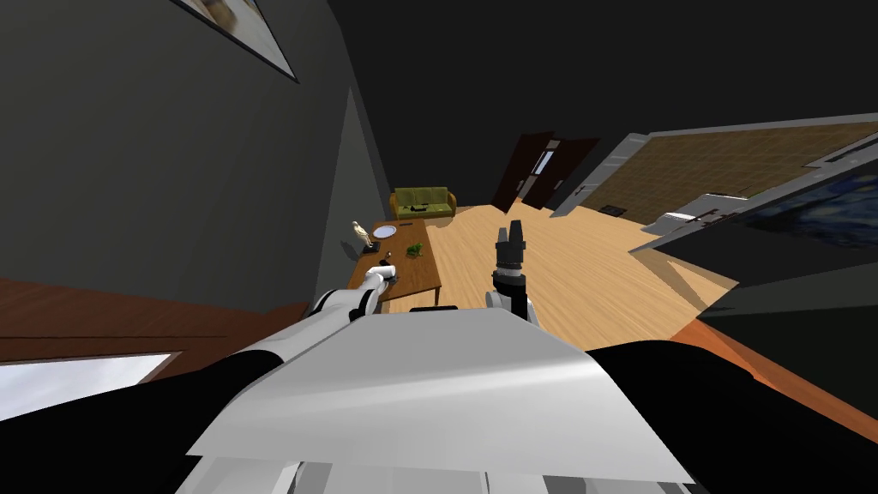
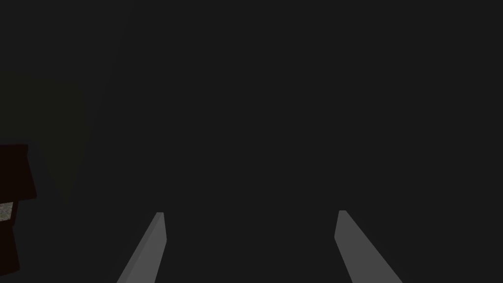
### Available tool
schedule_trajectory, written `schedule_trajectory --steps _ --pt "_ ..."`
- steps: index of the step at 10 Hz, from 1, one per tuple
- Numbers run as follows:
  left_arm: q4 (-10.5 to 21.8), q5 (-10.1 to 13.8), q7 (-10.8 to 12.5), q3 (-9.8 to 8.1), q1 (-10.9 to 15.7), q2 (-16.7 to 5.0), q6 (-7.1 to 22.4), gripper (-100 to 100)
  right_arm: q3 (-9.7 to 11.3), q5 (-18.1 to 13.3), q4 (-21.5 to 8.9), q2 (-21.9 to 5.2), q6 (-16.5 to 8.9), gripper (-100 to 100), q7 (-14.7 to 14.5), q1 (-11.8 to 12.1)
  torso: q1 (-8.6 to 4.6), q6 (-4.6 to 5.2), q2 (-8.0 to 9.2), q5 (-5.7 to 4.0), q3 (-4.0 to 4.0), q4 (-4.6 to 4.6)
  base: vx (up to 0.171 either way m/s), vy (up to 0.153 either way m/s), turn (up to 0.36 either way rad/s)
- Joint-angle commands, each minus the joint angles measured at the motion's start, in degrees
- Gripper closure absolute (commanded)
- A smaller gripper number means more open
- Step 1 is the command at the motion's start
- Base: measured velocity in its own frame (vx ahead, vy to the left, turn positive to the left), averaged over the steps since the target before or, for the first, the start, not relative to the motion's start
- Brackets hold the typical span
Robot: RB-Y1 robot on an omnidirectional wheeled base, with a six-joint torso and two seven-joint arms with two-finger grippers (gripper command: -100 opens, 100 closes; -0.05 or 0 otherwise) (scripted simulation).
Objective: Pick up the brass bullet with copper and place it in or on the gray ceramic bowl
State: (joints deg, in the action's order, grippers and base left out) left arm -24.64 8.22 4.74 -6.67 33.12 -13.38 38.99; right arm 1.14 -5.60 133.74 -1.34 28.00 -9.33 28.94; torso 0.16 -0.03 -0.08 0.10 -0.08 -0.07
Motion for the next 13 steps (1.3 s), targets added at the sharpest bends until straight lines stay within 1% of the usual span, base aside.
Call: schedule_trajectory --steps 1,2,3,4,5,6,7,8,9,10,11,12,13 --pt "-1.07 -0.05 1.39 2.21 1.08 0.93 1.9 100 0.0 0.0 0.0 0.0 0.0 0 0.0 0.0 0.0 0.0 0.0 0.0 0.0 0.0 -0.017 0.017 0.163" --pt "-1.45 -0.05 1.39 2.21 1.08 0.93 1.9 100 0.0 0.0 0.0 0.0 0.0 0 0.0 0.01 0.0 -0.03 0.02 -0.02 0.02 0.02 -0.015 0.011 0.09" --pt "-1.07 -0.05 1.39 2.21 1.08 0.93 1.9 100 0.0 0.0 0.0 0.0 0.0 0 0.0 0.0 -0.02 0.0 0.0 -0.01 0.0 0.0 -0.007 0.004 -0.01" --pt "-2.05 -0.04 2.5 4.24 2.04 1.71 3.41 100 0.0 0.0 0.0 0.0 0.0 0 0.0 0.0 -0.04 0.01 -0.03 -0.01 -0.02 -0.01 -0.015 0.013 0.143" --pt "-2.76 -0.23 2.08 3.37 0.99 1.48 3.02 100 0.0 0.0 0.0 0.0 0.0 0 0.0 0.0 -0.03 -0.01 -0.01 -0.02 0.0 0.01 -0.007 0.004 0.031" --pt "-3.0 -0.25 2.28 3.55 1.0 1.56 3.34 0 0.0 0.0 0.0 0.0 0.0 0 0.0 0.0 -0.04 -0.01 -0.02 -0.02 -0.01 0.0 0.0 0.0 0.0" --pt "-3.14 1.04 0.84 3.17 2.82 1.73 4.14 100 0.0 0.0 0.0 0.0 0.0 0 0.0 0.0 -0.04 0.0 -0.04 -0.02 -0.02 -0.01 -0.112 0.017 -0.03" --pt "-3.22 1.99 -0.2 2.9 4.09 1.89 4.77 100 0.0 0.0 0.0 0.0 0.0 0 0.0 -0.01 -0.04 0.06 0.26 -0.01 0.14 0.06 -0.157 0.027 -0.069" --pt "-5.22 1.99 -0.2 2.9 3.57 1.89 4.77 100 0.0 0.0 0.0 0.0 0.0 0 0.0 -0.02 -0.02 0.04 0.49 -0.02 0.29 0.13 -0.122 0.008 -0.025" --pt "-5.78 1.99 -0.2 2.9 4.09 1.89 4.77 100 0.0 0.0 0.0 0.0 0.0 0 0.0 -0.02 -0.08 0.03 0.47 -0.03 0.28 0.12 -0.078 0.001 0.005" --pt "-3.22 1.99 -0.2 2.9 4.09 1.89 4.77 100 0.0 0.0 0.0 0.0 0.0 0 0.0 -0.01 -0.09 0.04 0.32 -0.06 0.21 0.12 -0.02 0.007 -0.008" --pt "-3.27 3.66 -2.11 2.42 6.25 2.22 5.75 100 0.0 0.0 0.0 0.0 0.0 0 0.0 0.0 -0.05 -0.02 0.15 -0.04 0.09 0.02 -0.077 0.017 -0.056" --pt "-3.27 3.66 -2.11 2.42 6.25 2.22 5.75 100 0.0 0.0 0.0 0.0 0.0 0 0.0 -0.01 -0.06 0.09 0.24 -0.01 0.14 0.07 -0.092 0.024 -0.06"
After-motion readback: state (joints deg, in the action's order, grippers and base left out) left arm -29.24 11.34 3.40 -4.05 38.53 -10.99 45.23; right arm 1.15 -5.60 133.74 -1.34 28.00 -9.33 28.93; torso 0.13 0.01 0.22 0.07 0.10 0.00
